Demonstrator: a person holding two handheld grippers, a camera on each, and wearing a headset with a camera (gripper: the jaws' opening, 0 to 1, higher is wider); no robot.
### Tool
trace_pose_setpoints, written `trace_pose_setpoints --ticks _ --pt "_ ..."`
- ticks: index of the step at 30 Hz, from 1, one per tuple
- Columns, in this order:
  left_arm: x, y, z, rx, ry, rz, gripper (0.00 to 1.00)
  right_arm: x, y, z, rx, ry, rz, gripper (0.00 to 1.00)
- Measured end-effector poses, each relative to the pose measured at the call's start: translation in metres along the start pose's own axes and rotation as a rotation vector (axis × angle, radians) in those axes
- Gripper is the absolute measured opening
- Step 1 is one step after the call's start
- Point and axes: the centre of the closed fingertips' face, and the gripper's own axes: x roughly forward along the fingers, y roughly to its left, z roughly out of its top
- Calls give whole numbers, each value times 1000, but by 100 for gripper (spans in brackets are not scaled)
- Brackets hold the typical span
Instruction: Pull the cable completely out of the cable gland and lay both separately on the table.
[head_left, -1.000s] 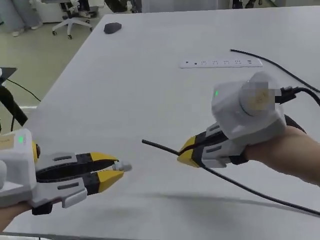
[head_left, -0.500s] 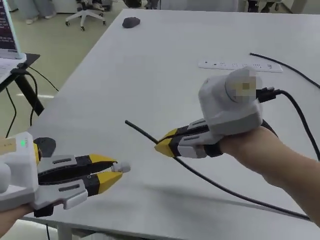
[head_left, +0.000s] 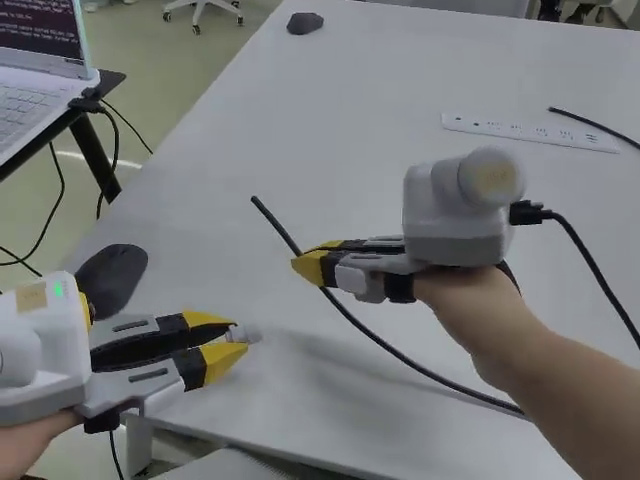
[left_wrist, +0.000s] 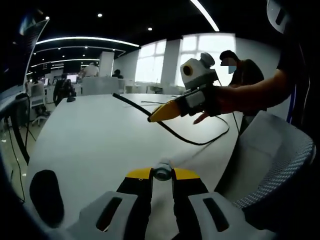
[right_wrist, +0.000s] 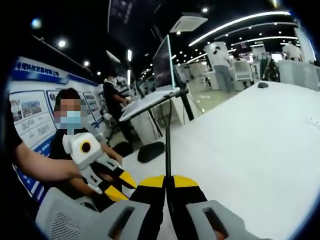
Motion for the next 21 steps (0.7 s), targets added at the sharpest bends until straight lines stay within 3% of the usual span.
trace_pose_setpoints --ticks 8,10,14,19,21 --pt "-2 15 -13 -24 -18 52 15 26 -12 -13 34 -12 -44 0" --pt "-1 16 -16 -9 -17 57 15 33 -16 -12 -25 -41 -61 0" --pt "3 20 -21 -17 -17 68 15 43 -19 -14 -21 -56 -73 0" --pt "6 25 -25 -19 -11 84 15 51 -32 -24 -22 -40 -114 0" --pt "7 27 -26 -17 -13 88 15 53 -39 -27 -38 -36 -152 0"
